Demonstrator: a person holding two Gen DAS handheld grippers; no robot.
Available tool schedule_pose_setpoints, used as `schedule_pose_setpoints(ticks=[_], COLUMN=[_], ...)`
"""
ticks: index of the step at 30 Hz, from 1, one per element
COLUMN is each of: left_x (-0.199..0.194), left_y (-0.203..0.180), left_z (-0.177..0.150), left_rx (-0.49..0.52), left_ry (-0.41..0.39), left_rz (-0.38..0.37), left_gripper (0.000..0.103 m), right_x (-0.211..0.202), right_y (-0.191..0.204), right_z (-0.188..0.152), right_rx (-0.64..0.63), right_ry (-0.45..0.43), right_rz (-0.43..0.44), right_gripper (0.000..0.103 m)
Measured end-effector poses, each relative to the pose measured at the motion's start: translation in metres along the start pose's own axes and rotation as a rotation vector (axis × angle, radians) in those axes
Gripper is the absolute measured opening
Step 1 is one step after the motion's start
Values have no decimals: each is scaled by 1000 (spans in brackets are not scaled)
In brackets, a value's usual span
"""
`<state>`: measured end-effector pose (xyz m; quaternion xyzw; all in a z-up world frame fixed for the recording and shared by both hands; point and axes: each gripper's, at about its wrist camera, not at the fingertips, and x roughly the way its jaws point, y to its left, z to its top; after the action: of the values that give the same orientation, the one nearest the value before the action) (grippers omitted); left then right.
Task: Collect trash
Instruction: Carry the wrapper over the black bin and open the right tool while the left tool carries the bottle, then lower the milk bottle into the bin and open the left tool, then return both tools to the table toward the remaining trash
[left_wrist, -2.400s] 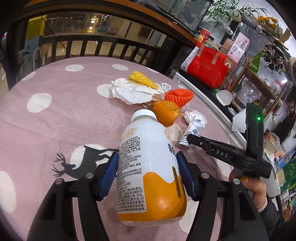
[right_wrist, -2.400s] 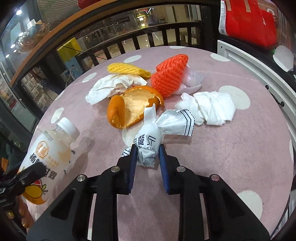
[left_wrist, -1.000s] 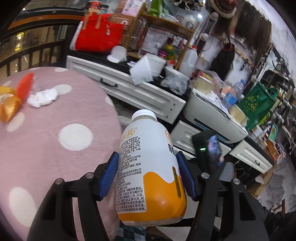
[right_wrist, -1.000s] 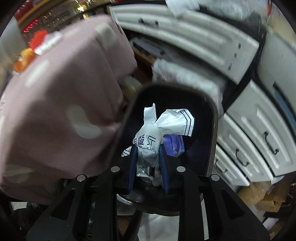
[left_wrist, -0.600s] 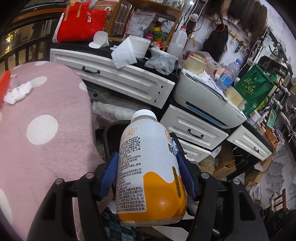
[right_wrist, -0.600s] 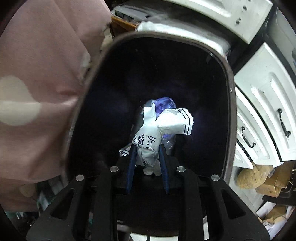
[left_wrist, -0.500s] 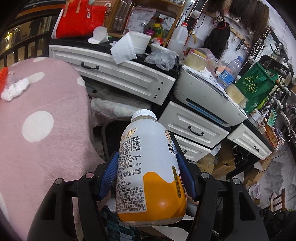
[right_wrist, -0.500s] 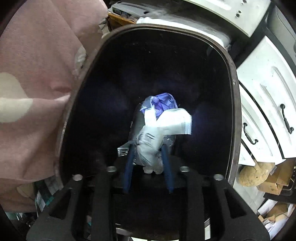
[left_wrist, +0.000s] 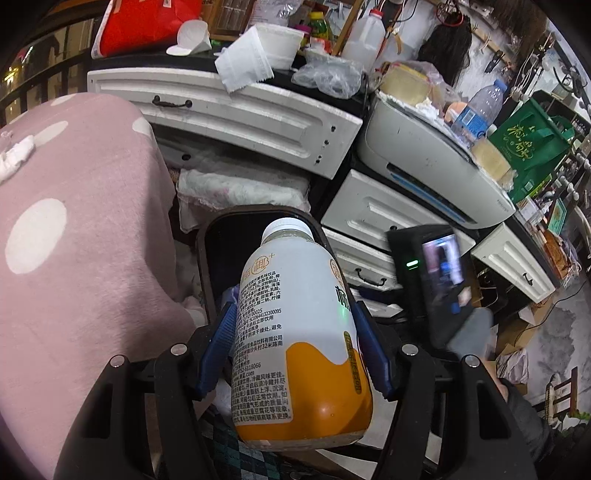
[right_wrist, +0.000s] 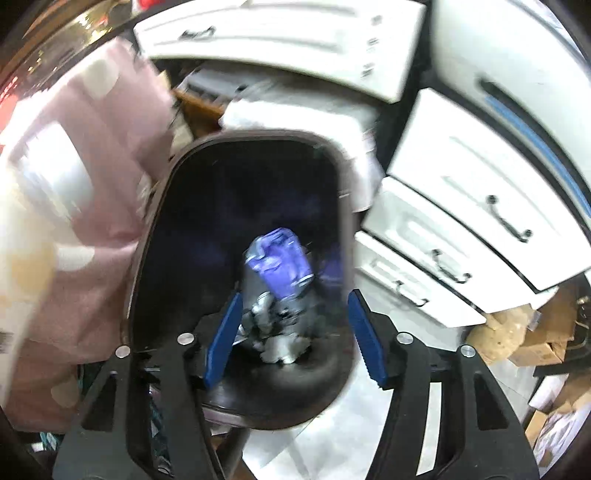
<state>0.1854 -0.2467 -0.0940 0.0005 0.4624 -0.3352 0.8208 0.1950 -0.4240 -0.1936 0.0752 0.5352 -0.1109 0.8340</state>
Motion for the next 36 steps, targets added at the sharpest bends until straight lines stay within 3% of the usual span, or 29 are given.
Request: schedule_pose_setpoints(ticks=[11, 18, 29, 33, 36], left_x=[72, 119, 157, 161, 151], left_y=[-14, -16, -5, -10, -16], left_z=[-5, -7, -13, -12, -12], left_rx=[16, 20, -15, 6, 39], left_ry=[129, 231, 351, 372, 350], left_rz=[30, 69, 84, 89, 88], left_gripper=[62, 62, 62, 76, 77], right_x=[-43, -51, -55, -59, -68], right_y=[-62, -68, -63, -63, -65], right_z=[2, -4, -4, -3, -3], right_rx=[165, 175, 172, 177, 188], right_ry=[-95, -102, -106, -117, -157], right_rz=[-43, -39, -34, -34, -30], right_gripper=[61, 61, 61, 61, 63])
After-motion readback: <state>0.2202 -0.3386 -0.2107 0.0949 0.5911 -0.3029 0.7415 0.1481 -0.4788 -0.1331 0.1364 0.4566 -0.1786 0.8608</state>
